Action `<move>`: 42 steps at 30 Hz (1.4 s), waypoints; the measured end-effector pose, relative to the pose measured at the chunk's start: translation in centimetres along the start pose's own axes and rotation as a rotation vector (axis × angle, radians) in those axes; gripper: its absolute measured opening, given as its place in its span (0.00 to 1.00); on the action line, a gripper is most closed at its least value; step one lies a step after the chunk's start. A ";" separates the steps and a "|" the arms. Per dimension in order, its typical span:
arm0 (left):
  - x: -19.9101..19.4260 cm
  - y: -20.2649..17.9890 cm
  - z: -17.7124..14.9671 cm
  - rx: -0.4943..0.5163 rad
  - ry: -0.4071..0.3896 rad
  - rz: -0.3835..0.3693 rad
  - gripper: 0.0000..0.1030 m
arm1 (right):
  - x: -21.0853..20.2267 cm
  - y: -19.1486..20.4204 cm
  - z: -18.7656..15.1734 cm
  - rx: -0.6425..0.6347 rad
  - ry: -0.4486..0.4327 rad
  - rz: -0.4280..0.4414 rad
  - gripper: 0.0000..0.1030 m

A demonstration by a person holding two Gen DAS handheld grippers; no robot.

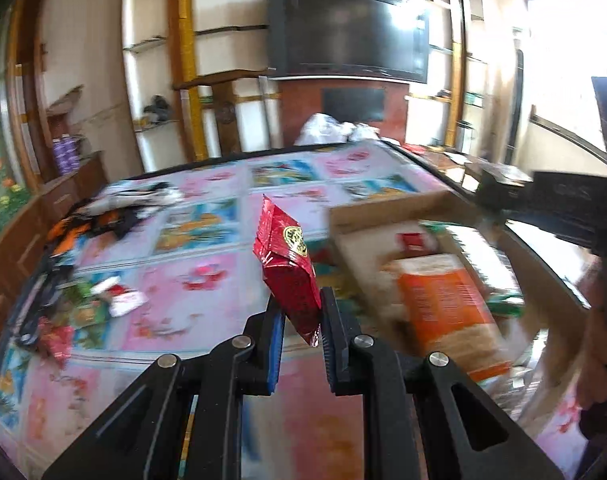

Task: Organize snacks
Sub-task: 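Lift the red candy pack with the left gripper while the right carries the green bag toward the box, then lower the red pack and green bag into the box and open both grippers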

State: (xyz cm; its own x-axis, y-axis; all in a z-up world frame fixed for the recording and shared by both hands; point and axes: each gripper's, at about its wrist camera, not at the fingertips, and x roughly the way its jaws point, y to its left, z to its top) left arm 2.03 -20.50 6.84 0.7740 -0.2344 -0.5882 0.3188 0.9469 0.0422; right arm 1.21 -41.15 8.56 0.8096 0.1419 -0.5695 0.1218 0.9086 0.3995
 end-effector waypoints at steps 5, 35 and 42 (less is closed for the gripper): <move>0.8 -4.2 0.0 0.057 0.034 -0.094 0.16 | -0.4 -1.6 0.5 0.030 -0.003 -0.018 0.32; 3.8 -12.2 0.8 0.171 0.058 -0.188 0.16 | 1.1 -5.7 0.4 0.078 0.107 -0.153 0.32; 3.6 -12.4 0.8 0.179 0.051 -0.180 0.16 | 1.4 -5.6 0.3 0.068 0.120 -0.163 0.32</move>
State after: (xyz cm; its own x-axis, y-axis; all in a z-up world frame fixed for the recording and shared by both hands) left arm 1.35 -33.28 4.83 0.6690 -0.3799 -0.6388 0.5443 0.8357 0.0731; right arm 1.82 -46.17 5.68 0.7024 0.0451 -0.7103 0.2873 0.8951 0.3409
